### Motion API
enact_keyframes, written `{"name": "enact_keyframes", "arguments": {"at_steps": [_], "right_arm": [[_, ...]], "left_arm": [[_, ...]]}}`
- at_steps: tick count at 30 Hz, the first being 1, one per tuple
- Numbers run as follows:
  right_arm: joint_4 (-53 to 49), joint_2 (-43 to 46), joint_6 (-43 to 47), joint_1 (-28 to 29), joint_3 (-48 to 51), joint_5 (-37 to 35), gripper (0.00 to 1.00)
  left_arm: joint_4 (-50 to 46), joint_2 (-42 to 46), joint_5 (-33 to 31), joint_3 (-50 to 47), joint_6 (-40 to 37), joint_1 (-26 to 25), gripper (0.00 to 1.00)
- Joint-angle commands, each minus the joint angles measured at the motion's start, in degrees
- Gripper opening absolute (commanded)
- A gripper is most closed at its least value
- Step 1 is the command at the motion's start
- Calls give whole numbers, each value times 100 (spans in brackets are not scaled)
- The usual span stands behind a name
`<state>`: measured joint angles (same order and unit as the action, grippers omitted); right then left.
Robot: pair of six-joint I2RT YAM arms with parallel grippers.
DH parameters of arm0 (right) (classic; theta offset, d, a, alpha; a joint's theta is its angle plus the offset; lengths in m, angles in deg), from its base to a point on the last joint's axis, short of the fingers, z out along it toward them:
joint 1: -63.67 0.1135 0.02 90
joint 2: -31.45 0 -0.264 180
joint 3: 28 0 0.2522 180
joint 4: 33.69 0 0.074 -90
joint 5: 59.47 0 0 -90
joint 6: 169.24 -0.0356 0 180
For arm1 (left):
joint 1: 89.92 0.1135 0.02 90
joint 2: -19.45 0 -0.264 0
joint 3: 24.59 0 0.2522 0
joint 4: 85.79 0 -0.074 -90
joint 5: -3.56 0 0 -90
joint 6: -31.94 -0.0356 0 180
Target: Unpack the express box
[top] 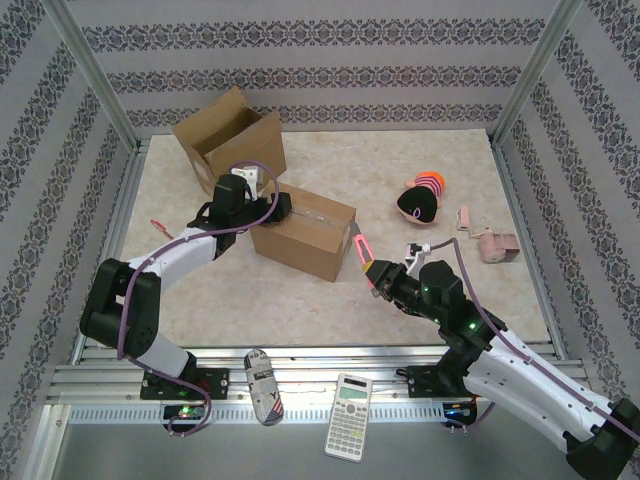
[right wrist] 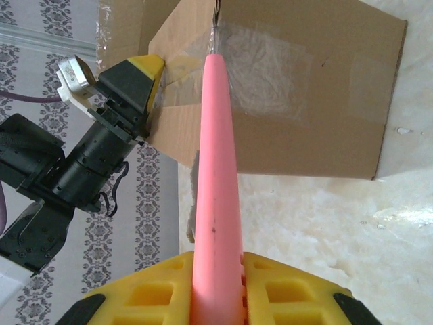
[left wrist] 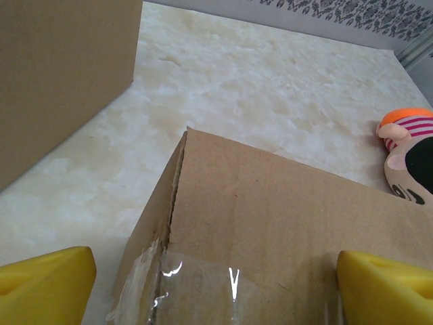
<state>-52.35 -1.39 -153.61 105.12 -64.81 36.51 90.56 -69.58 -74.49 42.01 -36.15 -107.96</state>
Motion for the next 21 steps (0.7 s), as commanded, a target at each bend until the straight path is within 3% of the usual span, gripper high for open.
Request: {"name": "enact_keyframes", "arguments": {"at_steps": [1,21], "right_arm": [[-22,85,-104,217,111,151,0],[-181,-165,-194,731,116,-194,0]], "left_arm": [[-1227,-554,-560,-480,265,-52,90],[-1212,-587,-536,-583,364,-63,90]]}}
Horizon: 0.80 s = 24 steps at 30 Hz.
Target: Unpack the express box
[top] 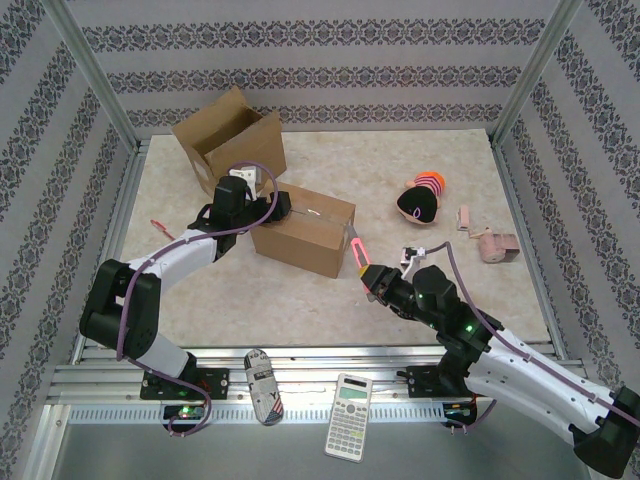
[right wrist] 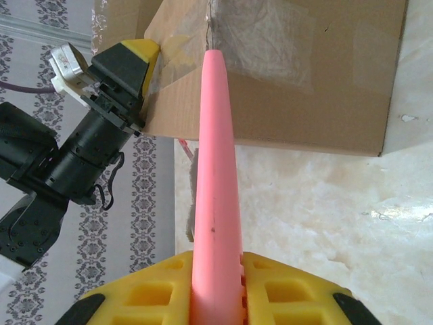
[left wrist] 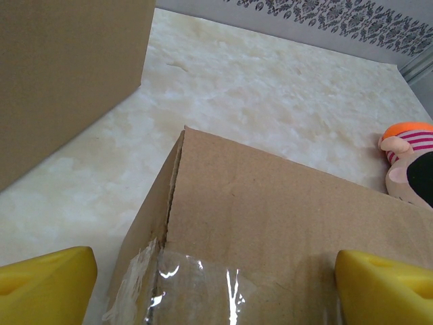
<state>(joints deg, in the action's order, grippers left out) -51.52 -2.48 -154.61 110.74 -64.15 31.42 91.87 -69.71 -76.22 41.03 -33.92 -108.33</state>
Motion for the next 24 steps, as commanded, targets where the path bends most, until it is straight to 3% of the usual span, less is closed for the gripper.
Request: {"name": "enact_keyframes", "arguments": {"at_steps": [1,24], "right_arm": [[-284,-54,-100,200,42,301,0],[-156,-314,-92,1040,-31,64,0]], "left_arm": [[-1340,-583,-368,-483,137,-23,90],[-1420,-699,-371,-361,174,-29,90]]}}
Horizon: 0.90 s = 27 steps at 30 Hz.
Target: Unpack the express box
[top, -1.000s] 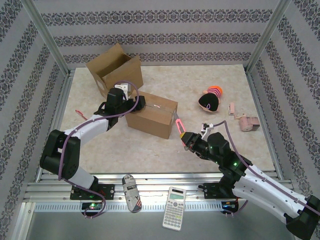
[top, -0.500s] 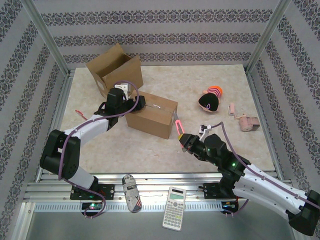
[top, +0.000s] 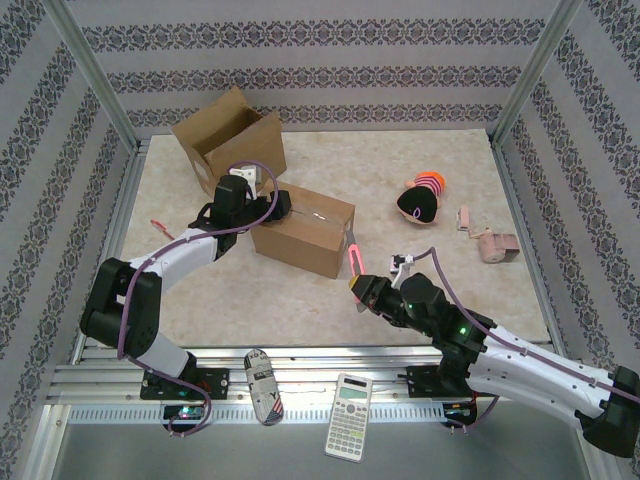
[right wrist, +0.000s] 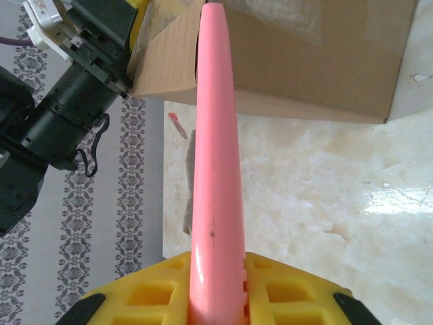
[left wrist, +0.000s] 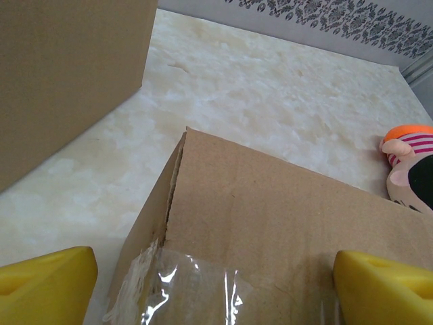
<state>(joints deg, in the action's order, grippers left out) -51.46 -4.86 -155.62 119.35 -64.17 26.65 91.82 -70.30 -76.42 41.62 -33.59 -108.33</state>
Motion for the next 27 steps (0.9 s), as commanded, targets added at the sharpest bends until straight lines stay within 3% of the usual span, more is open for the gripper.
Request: {"name": "enact_keyframes", "arguments": {"at_steps": [1,27], "right_arm": [[-146,-93,18,188,-43,550,0],[-51,-120,98,748,-269,349,0]], "left_arm": [[-1414,-648,-349,-412,150,-28,90],[-1461,-833,-347,-359,179,-24,89]]}}
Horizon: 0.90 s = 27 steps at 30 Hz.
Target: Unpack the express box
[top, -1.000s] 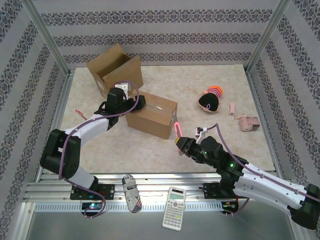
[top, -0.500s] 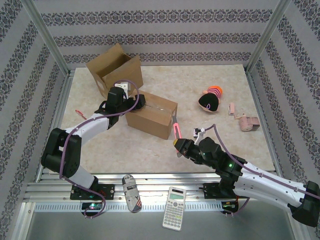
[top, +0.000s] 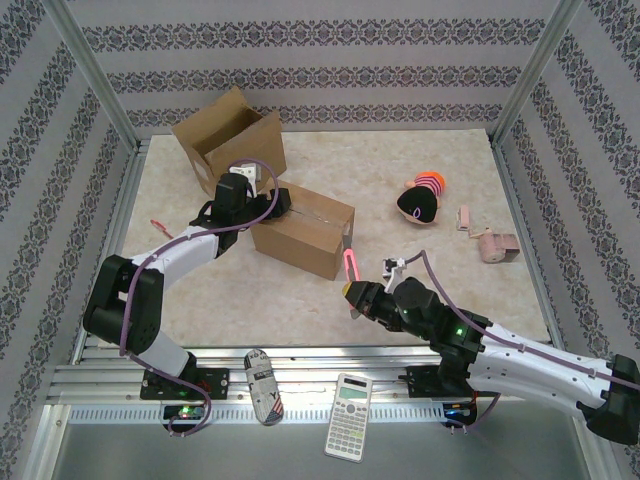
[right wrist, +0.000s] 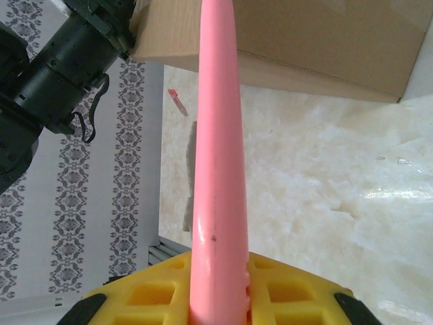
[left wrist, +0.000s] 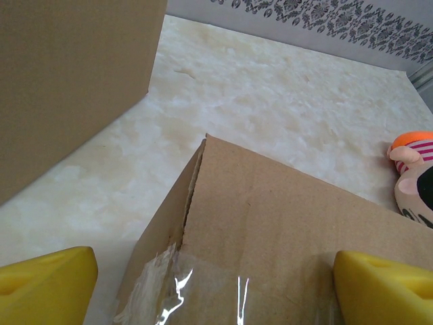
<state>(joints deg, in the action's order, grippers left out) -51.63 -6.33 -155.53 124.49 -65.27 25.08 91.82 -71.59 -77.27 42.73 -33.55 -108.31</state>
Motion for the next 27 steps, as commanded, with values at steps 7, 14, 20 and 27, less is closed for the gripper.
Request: {"name": "enact_keyframes", "arguments": {"at_steps": [7,14,20,27], "right_arm": [[-17,14,62,384,-186,406,0],[-44,105,18,517,-184,328,0],[-115,269,9,571,-178,273,0],[-298,380,35,597,-208,163,0]], "left_arm": [[-1460,-765,-265,-477,177,-31,89],[-1474,-783,-275,-454,177,-25,89],[-1497,-805,-282,-438,178,-31,89],[-1504,-818,-258,-425,182,-32,89]]}}
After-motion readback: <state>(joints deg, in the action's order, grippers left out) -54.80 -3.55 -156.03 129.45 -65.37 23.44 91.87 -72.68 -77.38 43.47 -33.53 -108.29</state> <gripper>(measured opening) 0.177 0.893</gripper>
